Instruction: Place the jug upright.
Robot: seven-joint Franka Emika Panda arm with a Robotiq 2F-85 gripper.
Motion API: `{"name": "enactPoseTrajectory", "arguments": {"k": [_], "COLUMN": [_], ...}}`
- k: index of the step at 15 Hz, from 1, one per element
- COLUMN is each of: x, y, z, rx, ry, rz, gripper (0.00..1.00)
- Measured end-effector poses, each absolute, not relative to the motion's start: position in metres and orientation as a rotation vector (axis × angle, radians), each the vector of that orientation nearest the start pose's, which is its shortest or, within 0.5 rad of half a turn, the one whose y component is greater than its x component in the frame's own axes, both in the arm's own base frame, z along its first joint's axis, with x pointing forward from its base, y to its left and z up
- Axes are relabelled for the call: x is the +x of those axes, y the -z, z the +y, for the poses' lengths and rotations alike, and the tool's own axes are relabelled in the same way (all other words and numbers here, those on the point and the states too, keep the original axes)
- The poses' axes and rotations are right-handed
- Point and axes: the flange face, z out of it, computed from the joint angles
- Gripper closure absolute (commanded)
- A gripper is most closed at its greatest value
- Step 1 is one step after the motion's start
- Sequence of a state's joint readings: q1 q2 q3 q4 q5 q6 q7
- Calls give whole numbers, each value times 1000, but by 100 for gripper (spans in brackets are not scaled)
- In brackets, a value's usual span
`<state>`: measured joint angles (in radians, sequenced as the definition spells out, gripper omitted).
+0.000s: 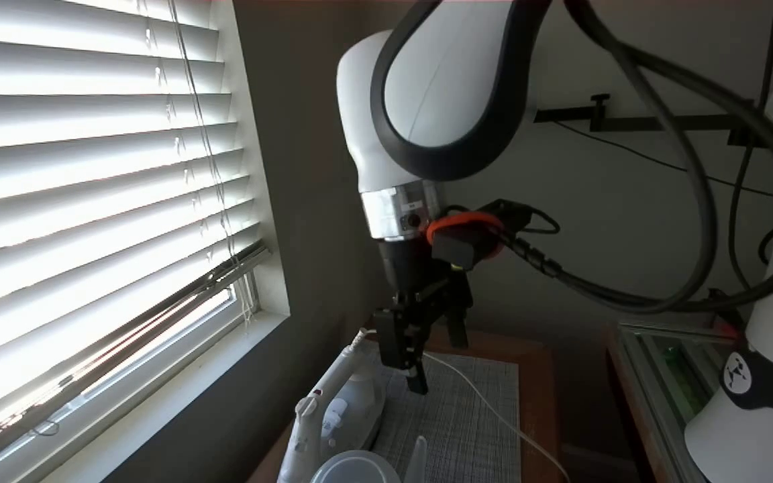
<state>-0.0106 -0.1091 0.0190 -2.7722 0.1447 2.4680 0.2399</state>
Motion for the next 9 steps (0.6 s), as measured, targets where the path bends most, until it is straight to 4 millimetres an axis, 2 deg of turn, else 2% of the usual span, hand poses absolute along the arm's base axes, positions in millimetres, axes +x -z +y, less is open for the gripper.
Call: {"name": "enactPoseTrajectory", "arguments": {"k": [5,9], "x": [365,365], "y": [-188,-184], "z": [-3,-3], "rx": [-2959,-2956], "ry": [-282,-290], "rz": [712,721], "gripper": [0,0]}}
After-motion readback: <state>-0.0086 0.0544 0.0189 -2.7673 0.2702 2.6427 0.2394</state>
